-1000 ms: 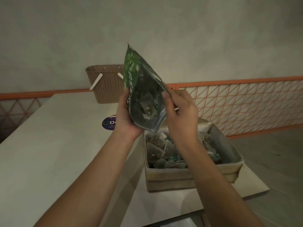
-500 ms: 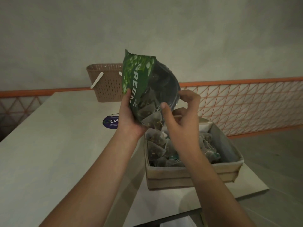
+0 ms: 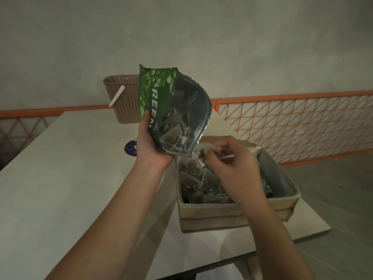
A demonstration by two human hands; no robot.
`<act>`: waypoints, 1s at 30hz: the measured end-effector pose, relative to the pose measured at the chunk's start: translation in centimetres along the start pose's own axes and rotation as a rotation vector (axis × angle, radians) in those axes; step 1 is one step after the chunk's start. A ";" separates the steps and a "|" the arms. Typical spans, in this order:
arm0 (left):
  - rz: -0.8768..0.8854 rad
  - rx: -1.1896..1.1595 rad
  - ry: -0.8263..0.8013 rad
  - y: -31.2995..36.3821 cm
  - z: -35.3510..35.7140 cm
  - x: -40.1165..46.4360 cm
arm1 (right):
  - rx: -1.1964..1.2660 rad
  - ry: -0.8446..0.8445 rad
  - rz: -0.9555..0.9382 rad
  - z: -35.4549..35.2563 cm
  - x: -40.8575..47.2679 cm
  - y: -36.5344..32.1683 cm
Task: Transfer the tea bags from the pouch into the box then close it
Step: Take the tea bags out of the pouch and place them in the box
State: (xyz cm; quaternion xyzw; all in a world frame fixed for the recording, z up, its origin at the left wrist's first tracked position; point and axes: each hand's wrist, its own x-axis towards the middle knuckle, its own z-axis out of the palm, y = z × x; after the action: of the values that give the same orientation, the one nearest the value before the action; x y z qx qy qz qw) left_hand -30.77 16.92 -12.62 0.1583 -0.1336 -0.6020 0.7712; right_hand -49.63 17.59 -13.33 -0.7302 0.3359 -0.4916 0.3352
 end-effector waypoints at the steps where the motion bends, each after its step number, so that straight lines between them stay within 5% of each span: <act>1: 0.006 -0.003 -0.001 0.1 0.0 0.0 | 0.013 0.001 0.037 -0.4 -0.1 0.1; 8: -0.005 -0.003 -0.028 -0.3 0.9 -0.8 | -0.246 -0.106 0.140 -1.2 -0.1 1.1; 13: -0.023 -0.022 -0.020 -0.8 1.4 -1.5 | -0.165 0.048 -0.031 -0.3 0.0 -0.2; 16: -0.033 -0.018 -0.009 -1.3 1.8 -2.0 | -0.132 -0.008 -0.045 0.8 0.4 -0.9; 24: -0.028 -0.009 0.010 -1.7 2.0 -2.1 | -0.547 -0.098 -0.060 3.4 0.8 -1.5; 30: -0.024 -0.013 0.035 -1.8 1.6 -2.0 | -0.355 -0.091 0.003 3.1 0.8 -1.2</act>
State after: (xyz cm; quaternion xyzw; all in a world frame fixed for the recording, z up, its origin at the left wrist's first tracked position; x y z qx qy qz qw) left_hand -33.51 18.31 -11.88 0.1657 -0.1142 -0.6090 0.7672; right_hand -46.33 18.06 -12.87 -0.7989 0.4030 -0.3904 0.2167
